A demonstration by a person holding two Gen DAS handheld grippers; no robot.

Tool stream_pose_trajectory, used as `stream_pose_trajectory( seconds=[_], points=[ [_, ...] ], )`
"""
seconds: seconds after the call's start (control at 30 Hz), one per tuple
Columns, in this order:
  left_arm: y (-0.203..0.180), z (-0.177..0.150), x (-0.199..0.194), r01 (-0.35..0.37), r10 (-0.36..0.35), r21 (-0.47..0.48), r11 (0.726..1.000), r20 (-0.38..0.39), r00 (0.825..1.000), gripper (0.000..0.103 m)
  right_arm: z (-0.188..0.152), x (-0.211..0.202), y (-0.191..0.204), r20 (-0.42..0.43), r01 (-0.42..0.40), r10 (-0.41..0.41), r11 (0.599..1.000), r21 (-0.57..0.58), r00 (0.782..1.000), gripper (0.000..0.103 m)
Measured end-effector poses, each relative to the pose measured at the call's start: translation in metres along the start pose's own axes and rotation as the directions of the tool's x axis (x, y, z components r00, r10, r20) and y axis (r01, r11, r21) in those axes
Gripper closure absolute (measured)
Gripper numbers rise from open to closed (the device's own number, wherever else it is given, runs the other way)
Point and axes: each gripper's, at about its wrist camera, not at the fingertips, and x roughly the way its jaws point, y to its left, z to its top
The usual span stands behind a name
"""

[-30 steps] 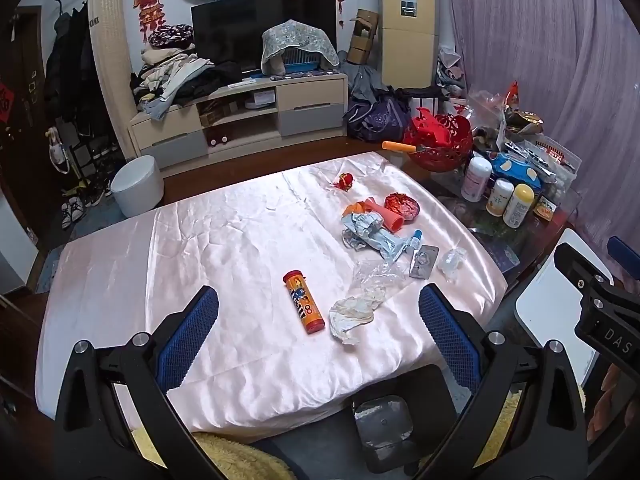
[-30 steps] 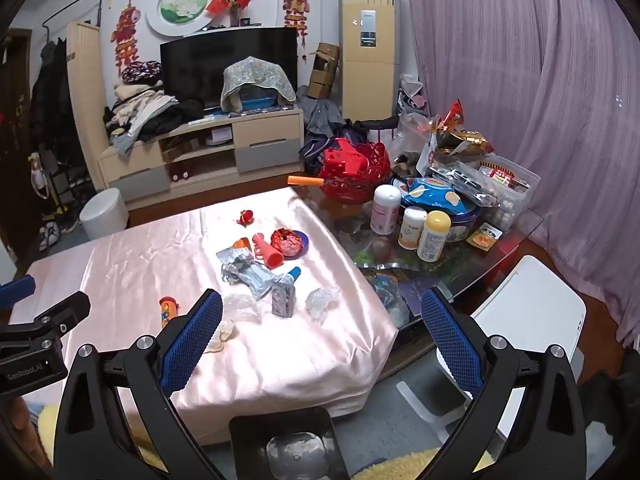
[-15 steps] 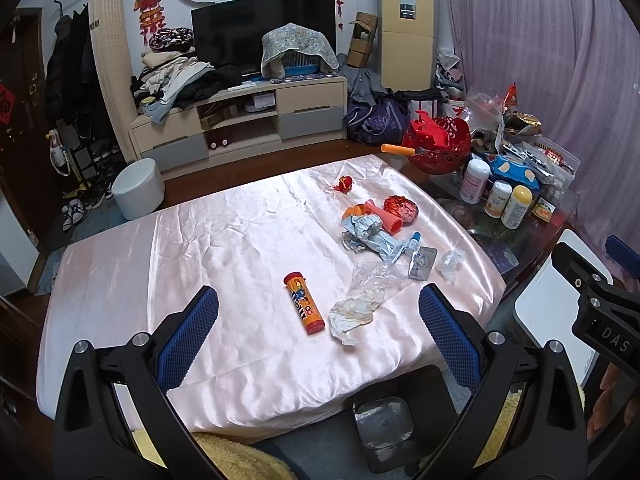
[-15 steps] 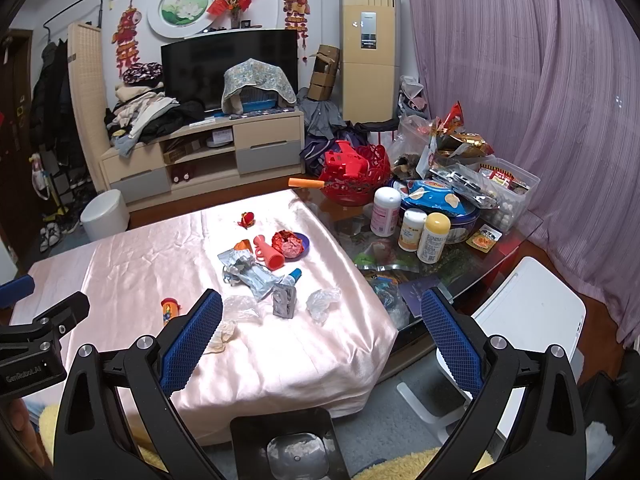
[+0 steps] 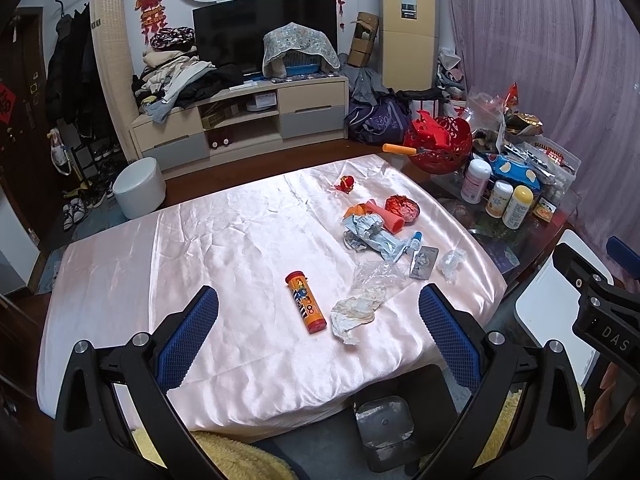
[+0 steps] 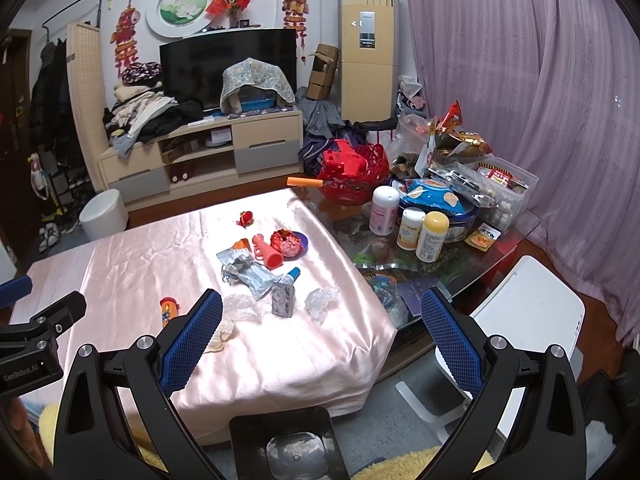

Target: Collect trash

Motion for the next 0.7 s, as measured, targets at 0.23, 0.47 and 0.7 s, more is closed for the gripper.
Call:
stream_pose_trajectory(
  seconds=[0.23, 0.47, 0.7],
  points=[
    [0.0005, 0.0000, 0.0001, 0.002, -0.002, -0.002, 1.000, 0.000, 1.000, 0.008, -0.0001, -0.0004, -0.0002, 0.000, 0.002, -0.002, 1.000, 0.001, 1.000, 0.003],
    [0.0006, 0.0000, -0.0010, 0.001, -0.001, -0.002, 1.000, 0.000, 1.000, 0.008, -0.0004, -0.0007, -0.0001, 0.000, 0.000, 0.000, 1.000, 0.000, 1.000, 0.003],
    [0.0010, -0.0001, -0.0005, 0.001, -0.001, -0.001, 1.000, 0.002, 1.000, 0.008, -0.0009, -0.0012, 0.0000, 0.001, 0.001, -0.001, 1.000, 0.001, 1.000, 0.003]
  ],
)
